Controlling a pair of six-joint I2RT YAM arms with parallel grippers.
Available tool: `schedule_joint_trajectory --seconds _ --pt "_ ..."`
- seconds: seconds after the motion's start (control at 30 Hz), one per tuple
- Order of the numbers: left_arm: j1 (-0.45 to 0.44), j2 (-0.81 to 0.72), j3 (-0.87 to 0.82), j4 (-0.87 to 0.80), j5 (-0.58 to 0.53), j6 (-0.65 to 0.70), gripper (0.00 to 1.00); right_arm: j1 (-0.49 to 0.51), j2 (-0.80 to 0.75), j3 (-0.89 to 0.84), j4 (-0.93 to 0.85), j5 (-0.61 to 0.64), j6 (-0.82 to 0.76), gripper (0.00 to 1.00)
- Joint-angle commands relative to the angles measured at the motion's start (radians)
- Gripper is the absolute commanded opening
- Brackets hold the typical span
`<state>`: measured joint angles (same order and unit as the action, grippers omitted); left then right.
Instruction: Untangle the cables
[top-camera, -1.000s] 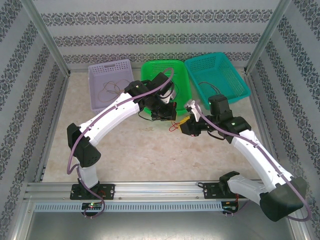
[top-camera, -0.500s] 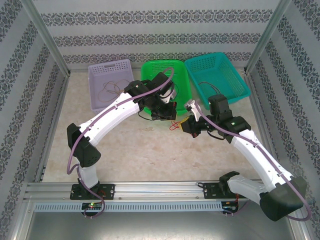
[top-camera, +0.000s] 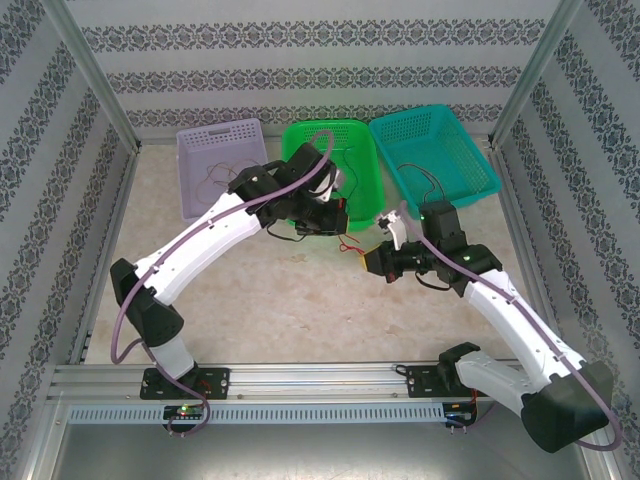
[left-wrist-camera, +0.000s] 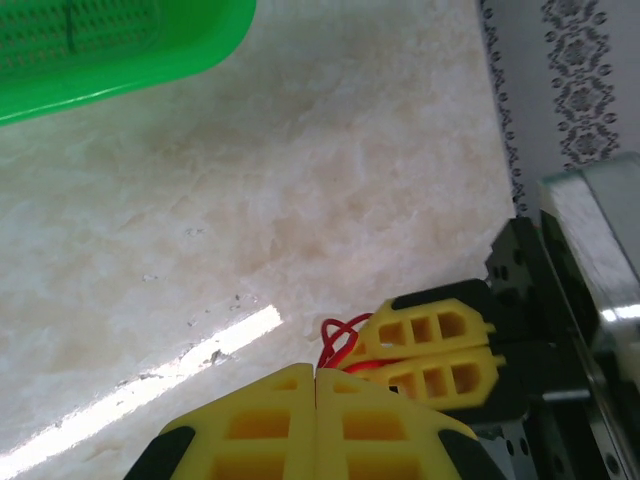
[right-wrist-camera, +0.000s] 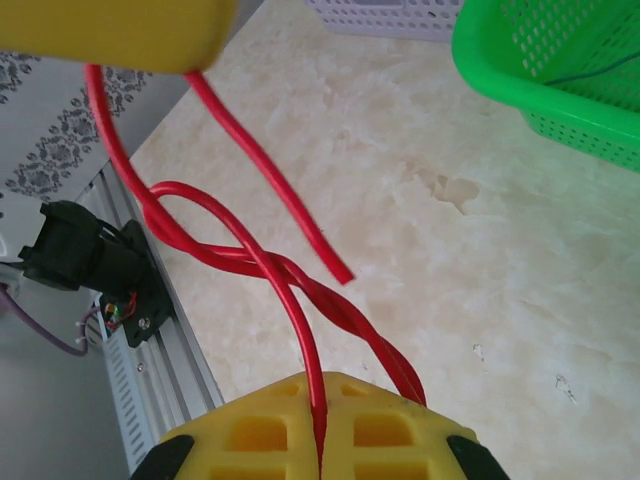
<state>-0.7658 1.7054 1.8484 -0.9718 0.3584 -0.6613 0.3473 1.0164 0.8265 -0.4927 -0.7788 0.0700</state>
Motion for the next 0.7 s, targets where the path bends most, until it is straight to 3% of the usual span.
schedule_joint_trajectory --seconds 0.0,0.3,0.67 --pt "0.005 -0.066 -0.04 0.11 0.0 -0.002 0.0 -0.022 0.014 -0.025 0.001 -0.017 0.065 0.0" --pt "0.006 -0.143 -0.196 0.277 0.182 0.016 0.0 -0.101 0.057 -0.013 0.086 -0.102 0.169 0.0" --pt "-0.003 -0.214 -0.311 0.315 0.285 0.088 0.0 -0.17 0.086 0.027 0.187 -0.043 0.327 0.0"
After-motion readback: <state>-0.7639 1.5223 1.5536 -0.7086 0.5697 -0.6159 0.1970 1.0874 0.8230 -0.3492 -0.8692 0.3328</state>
